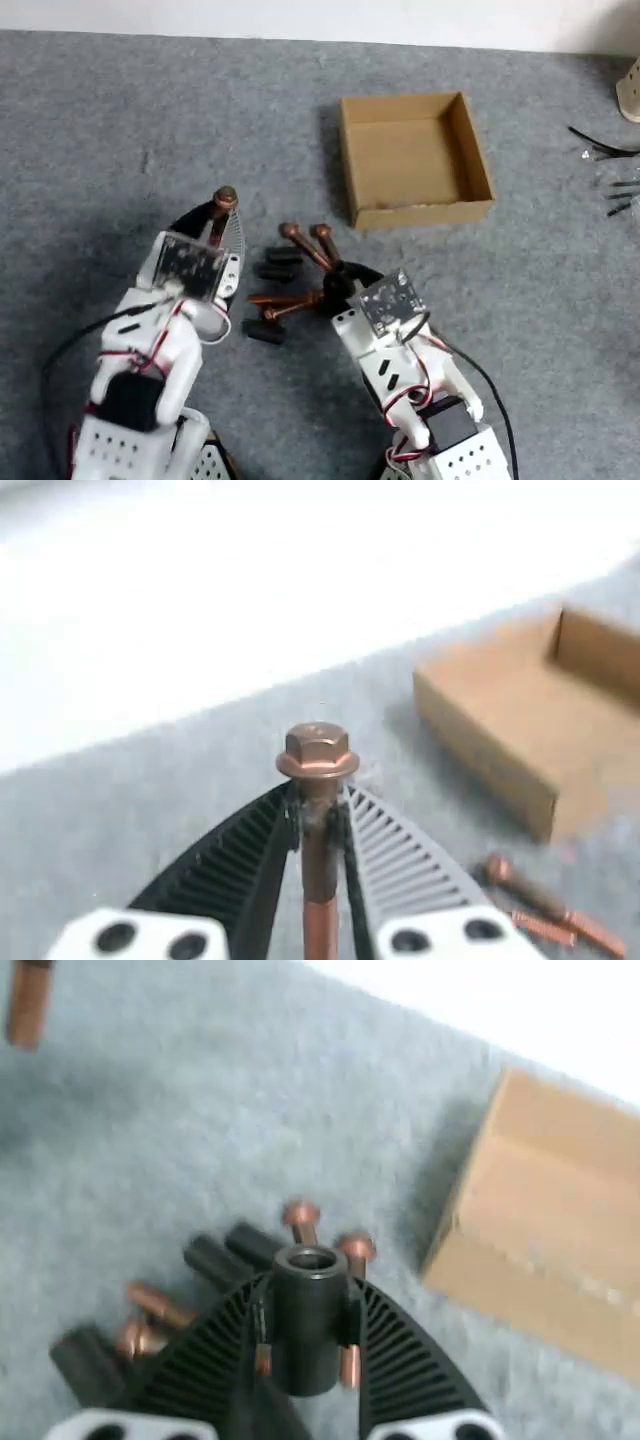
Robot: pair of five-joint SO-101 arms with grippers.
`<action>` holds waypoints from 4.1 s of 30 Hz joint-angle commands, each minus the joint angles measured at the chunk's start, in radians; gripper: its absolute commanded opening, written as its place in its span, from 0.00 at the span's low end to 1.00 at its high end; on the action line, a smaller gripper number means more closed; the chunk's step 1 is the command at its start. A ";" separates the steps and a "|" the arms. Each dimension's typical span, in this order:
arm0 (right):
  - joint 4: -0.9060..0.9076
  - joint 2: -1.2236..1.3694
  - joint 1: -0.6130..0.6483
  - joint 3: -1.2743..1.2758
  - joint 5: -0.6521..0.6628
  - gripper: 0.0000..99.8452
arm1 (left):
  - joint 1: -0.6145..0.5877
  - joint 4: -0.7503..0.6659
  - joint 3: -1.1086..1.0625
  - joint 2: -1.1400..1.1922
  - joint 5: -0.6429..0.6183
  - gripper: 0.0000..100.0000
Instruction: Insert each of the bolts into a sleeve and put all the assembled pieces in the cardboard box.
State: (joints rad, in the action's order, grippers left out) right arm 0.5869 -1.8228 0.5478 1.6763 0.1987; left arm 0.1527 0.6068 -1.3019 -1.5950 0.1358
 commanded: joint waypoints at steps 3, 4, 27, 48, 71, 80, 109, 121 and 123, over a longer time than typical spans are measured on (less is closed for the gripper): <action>-0.160 -0.018 0.021 0.081 -0.014 0.00 | 0.031 -0.032 0.145 -0.143 -0.008 0.01; -0.185 -0.016 0.021 0.081 -0.014 0.00 | 0.031 -0.049 0.150 -0.159 -0.008 0.01; -0.312 -0.015 0.134 0.097 -0.011 0.00 | 0.165 -0.094 0.028 -0.200 -0.551 0.01; -0.234 -0.015 0.134 0.099 0.052 0.00 | 0.309 -0.522 -0.214 -0.200 -0.695 0.01; -0.232 -0.015 0.134 0.097 0.089 0.00 | 0.338 -0.658 -0.395 -0.200 -0.549 0.01; -0.232 -0.015 0.102 0.097 0.086 0.00 | 0.352 -0.477 -0.395 -0.200 -0.548 0.01; -0.232 -0.015 0.050 0.097 0.084 0.00 | 0.349 -0.244 -0.384 -0.200 -0.551 0.42; -0.237 -0.015 -0.016 0.097 0.084 0.00 | 0.285 -0.167 -0.173 -0.202 -0.554 0.42; -0.237 -0.015 -0.027 0.097 0.084 0.00 | 0.206 -0.161 -0.160 -0.208 -0.554 0.42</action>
State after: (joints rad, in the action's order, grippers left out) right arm 0.3537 -1.8213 0.5493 1.6763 0.2770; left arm 0.4503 0.4335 -1.5228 -1.7837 -0.4150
